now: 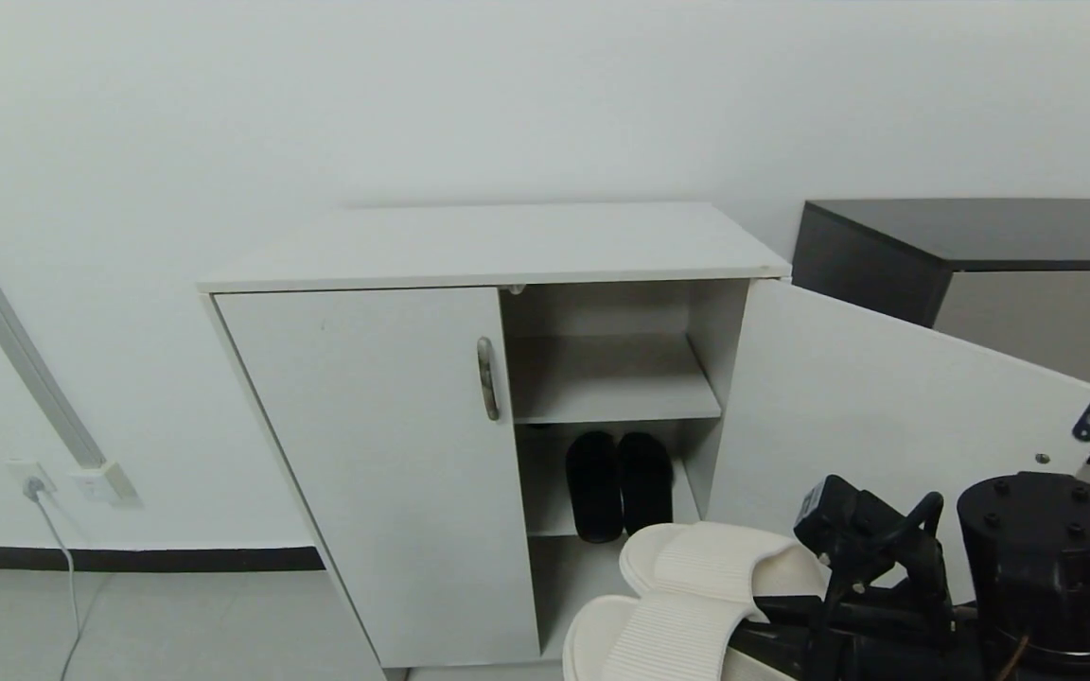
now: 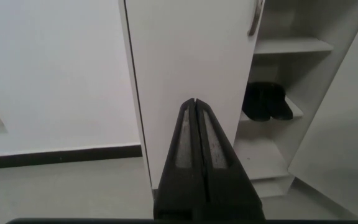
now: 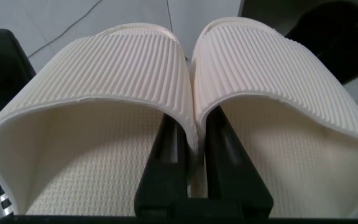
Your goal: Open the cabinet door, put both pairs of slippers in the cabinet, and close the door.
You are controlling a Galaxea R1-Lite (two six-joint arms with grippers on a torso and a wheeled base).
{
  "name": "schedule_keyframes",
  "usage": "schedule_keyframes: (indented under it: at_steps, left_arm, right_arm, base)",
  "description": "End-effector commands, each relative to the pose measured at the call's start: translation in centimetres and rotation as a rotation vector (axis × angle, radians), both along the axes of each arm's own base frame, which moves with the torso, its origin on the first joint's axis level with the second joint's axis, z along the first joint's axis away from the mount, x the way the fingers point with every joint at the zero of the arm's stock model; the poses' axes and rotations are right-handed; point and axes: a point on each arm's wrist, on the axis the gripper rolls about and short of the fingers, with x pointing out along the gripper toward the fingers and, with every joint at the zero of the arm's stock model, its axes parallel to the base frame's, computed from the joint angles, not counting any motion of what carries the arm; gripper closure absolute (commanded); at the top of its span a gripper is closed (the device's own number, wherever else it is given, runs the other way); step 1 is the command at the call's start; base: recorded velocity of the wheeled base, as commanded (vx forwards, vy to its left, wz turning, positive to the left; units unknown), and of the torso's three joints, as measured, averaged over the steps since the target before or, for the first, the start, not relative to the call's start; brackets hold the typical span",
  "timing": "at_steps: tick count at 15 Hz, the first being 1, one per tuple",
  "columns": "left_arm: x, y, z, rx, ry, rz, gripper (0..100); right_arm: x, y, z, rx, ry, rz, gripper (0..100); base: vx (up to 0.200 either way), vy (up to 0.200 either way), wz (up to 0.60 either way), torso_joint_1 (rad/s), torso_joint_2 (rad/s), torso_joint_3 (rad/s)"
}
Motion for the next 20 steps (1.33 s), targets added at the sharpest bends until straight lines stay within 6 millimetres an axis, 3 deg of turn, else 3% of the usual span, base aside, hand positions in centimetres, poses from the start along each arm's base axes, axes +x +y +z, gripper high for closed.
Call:
schedule_keyframes:
  at_steps: [1,7,20]
  left_arm:
    - [0.00,0.00,0.00,0.001,0.000,0.000,100]
    - [0.00,0.00,0.00,-0.001,0.000,0.000,100]
    - [0.01,0.00,0.00,0.001,0.002,0.000,100]
  right_arm:
    - [0.01,0.00,-0.09,-0.001,0.002,0.000,100]
    - [-0.24,0.09,-0.24,-0.007,0.004,0.010,100]
    - [-0.50,-0.09,-0.60,-0.024,-0.012,0.026,100]
  base:
    - [0.000,0.000,0.00,-0.119,0.46,0.344]
    - [0.000,0.000,0.00,-0.060,0.43,0.353]
    - [0.000,0.015,0.00,0.001,0.01,0.001]
